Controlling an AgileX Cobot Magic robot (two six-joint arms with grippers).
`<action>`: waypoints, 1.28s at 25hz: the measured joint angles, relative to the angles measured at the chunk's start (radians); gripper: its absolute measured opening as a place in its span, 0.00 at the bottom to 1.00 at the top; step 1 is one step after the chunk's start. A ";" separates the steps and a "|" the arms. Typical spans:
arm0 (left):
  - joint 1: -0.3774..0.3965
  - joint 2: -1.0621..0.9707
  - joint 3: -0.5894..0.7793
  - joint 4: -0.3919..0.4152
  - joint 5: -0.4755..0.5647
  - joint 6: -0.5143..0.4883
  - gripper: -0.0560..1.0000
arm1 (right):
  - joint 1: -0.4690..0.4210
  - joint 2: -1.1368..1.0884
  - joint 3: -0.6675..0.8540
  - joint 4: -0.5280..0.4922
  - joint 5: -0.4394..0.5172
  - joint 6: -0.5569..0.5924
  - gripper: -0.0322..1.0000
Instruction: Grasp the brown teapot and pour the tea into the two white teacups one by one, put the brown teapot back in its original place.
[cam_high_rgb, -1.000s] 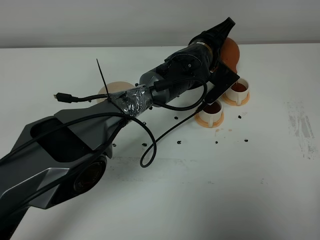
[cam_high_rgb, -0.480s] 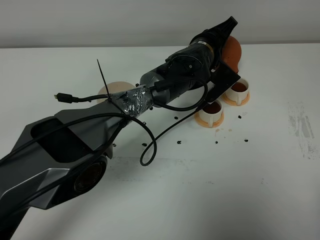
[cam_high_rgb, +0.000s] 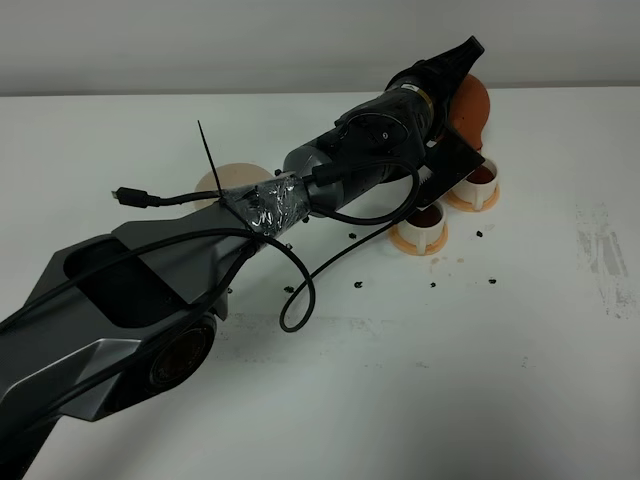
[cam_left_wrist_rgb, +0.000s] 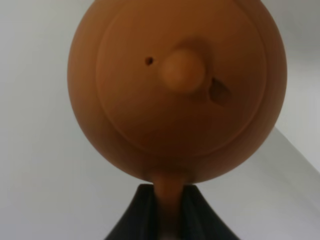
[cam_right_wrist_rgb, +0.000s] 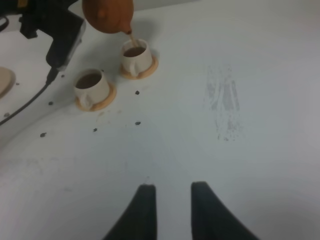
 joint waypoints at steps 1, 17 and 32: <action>0.000 0.000 0.000 0.000 0.000 0.005 0.17 | 0.000 0.000 0.000 0.000 0.000 0.000 0.22; 0.000 0.000 0.000 0.012 -0.007 0.056 0.17 | 0.000 0.000 0.000 0.000 0.000 0.000 0.22; 0.000 0.000 0.000 0.028 -0.032 0.060 0.17 | 0.000 0.000 0.000 0.000 0.000 0.000 0.22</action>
